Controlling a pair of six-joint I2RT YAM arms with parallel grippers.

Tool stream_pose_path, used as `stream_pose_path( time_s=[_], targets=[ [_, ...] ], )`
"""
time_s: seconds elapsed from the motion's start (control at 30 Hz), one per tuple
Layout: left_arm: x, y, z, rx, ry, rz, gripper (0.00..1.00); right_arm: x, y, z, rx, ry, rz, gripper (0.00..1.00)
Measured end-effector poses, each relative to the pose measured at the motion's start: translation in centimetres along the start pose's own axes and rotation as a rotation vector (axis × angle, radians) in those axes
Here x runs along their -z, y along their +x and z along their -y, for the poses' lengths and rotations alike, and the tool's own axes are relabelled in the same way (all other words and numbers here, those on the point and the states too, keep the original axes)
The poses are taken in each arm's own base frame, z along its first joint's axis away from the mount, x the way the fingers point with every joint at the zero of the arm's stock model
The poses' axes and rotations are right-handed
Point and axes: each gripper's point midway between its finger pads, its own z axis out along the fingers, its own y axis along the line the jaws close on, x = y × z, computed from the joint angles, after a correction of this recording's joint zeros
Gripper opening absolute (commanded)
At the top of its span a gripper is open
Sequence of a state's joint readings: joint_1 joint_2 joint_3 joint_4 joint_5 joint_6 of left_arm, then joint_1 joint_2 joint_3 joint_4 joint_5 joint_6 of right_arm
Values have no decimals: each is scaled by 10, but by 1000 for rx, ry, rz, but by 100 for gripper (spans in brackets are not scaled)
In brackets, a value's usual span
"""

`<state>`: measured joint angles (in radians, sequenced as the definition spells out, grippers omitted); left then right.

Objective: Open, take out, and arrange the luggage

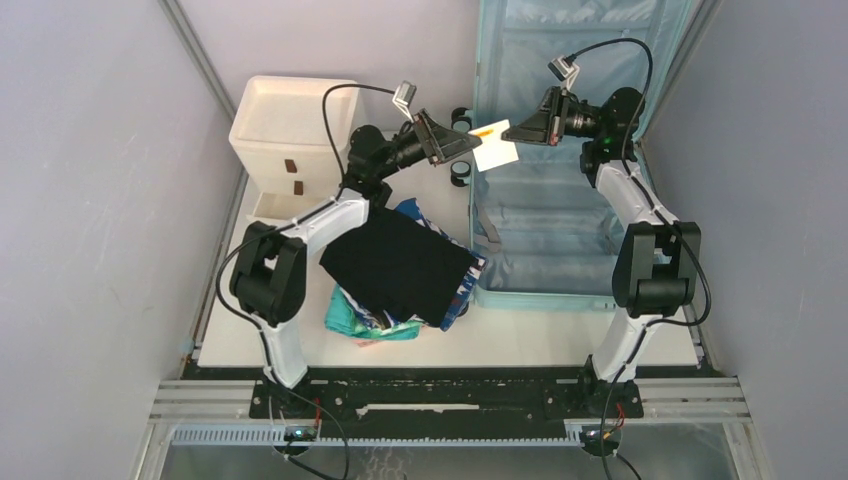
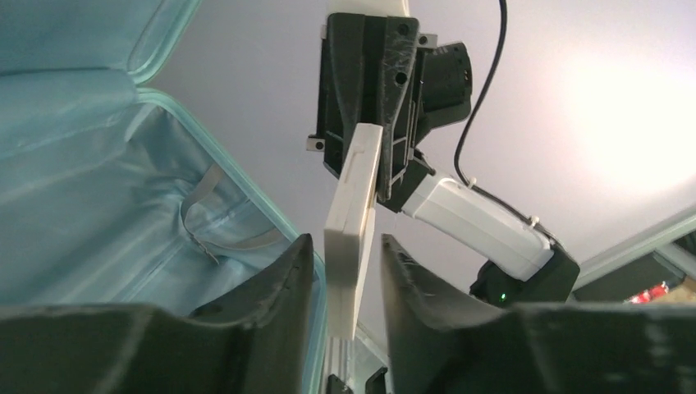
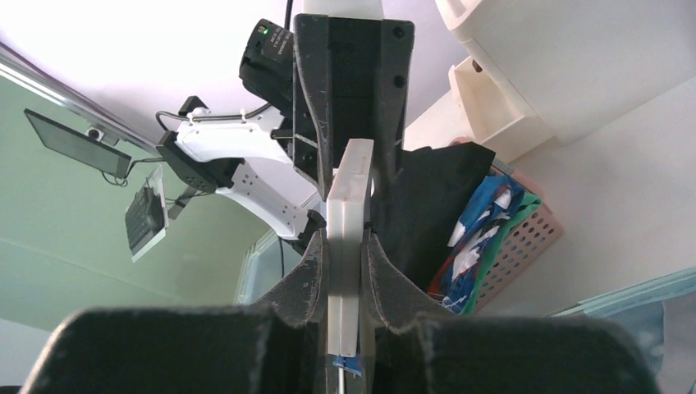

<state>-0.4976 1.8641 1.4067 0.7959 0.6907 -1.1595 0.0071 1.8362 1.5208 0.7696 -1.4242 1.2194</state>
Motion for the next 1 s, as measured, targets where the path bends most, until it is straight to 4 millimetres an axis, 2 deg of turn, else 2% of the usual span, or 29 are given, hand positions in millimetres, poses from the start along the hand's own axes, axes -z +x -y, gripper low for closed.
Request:
stream_pose_path(
  time_s=[0.1, 0.2, 0.23, 0.33, 0.47, 0.57, 0.6, 0.63, 0.87, 1.0],
  targets=[
    [-5, 2, 7, 8, 44, -18, 2, -4, 2, -2, -6, -8, -10, 0],
    [-4, 2, 10, 12, 68, -28, 0, -5, 2, -2, -8, -9, -10, 0],
    [-4, 2, 10, 18, 70, -30, 0, -5, 3, -2, -7, -10, -11, 3],
    [-3, 2, 11, 17, 76, -31, 0, -6, 3, -2, -9, -10, -13, 27],
    [-1, 0, 12, 14, 82, -31, 0, -8, 5, -3, -13, -12, -27, 68],
    [3, -3, 14, -1, 92, -21, 0, -12, 11, -2, -10, -20, -53, 82],
    [7, -3, 13, -2, 88, -17, 0, -12, 13, -2, -9, -22, -61, 93],
    [11, -2, 12, -1, 83, -17, 0, -13, 14, -2, -6, -25, -69, 99],
    [57, -8, -1, -19, -29, 17, 0, -11, 19, 0, 30, -28, -96, 100],
    [87, -18, 2, -84, -108, 39, 0, -4, 19, 8, 29, -7, -90, 100]
  ],
)
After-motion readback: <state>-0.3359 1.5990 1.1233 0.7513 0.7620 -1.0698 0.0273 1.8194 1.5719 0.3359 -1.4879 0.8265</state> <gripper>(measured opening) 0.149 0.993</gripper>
